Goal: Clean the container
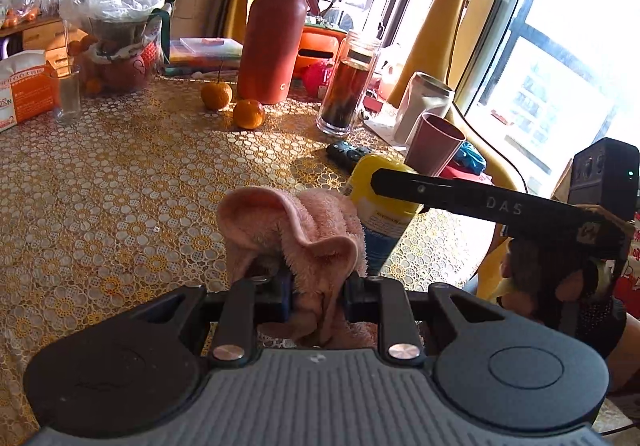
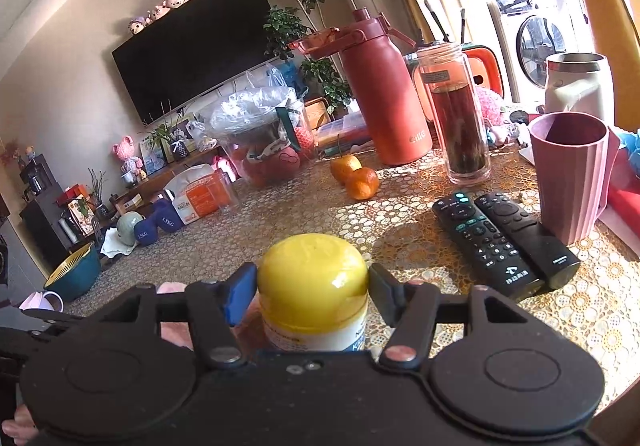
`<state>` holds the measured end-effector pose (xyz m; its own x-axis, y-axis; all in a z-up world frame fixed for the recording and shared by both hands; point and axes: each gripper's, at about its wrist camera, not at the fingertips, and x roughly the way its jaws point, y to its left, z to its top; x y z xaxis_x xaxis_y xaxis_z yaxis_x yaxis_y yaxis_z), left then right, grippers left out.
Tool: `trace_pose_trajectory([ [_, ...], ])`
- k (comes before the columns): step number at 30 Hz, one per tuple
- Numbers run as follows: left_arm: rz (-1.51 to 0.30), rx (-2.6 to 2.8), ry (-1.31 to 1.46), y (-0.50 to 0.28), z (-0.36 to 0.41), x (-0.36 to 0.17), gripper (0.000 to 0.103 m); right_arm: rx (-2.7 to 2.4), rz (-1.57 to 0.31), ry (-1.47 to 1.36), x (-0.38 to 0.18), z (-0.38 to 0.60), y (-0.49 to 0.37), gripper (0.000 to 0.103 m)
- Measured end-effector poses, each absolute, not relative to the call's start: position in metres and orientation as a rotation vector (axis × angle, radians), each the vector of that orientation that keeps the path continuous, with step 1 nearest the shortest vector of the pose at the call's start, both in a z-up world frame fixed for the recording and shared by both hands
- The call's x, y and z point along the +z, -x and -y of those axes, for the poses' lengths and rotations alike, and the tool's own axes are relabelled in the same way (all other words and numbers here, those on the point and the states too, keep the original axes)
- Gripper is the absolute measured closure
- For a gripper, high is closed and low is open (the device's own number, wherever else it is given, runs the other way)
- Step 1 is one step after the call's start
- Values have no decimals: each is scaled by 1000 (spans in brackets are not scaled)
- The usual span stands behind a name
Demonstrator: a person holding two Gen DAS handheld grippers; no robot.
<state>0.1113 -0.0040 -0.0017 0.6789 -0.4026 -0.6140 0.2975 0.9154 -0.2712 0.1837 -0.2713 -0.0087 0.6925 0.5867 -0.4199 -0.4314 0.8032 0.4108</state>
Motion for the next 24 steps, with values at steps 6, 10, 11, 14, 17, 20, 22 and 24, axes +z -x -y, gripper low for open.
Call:
trace_pose_trajectory([
  [6,-705,-327,117,-99,-7,4,81,622,-614,-370,-10,230,-189,43],
  [10,-734,-273,137,-99,-25,-4,81,652,-638,-355,-13,203,-185,43],
  [11,-738,-266,138,-99,-29,-6,81,656,-644,-350,-14,199,-185,43],
  [14,-753,-256,135,-102,-32,-13,81,660,-643,-340,-15,194,-183,43],
  [17,-770,-245,122,-105,-31,-21,81,657,-649,-342,-15,195,-183,43],
  [20,-797,-232,119,-109,-32,-33,81,656,-649,-339,-14,198,-182,43],
  [22,-816,-226,117,-112,-33,-40,81,656,-649,-335,-14,199,-182,43],
  [24,-823,-222,117,-112,-36,-44,81,655,-650,-338,-14,201,-183,43],
])
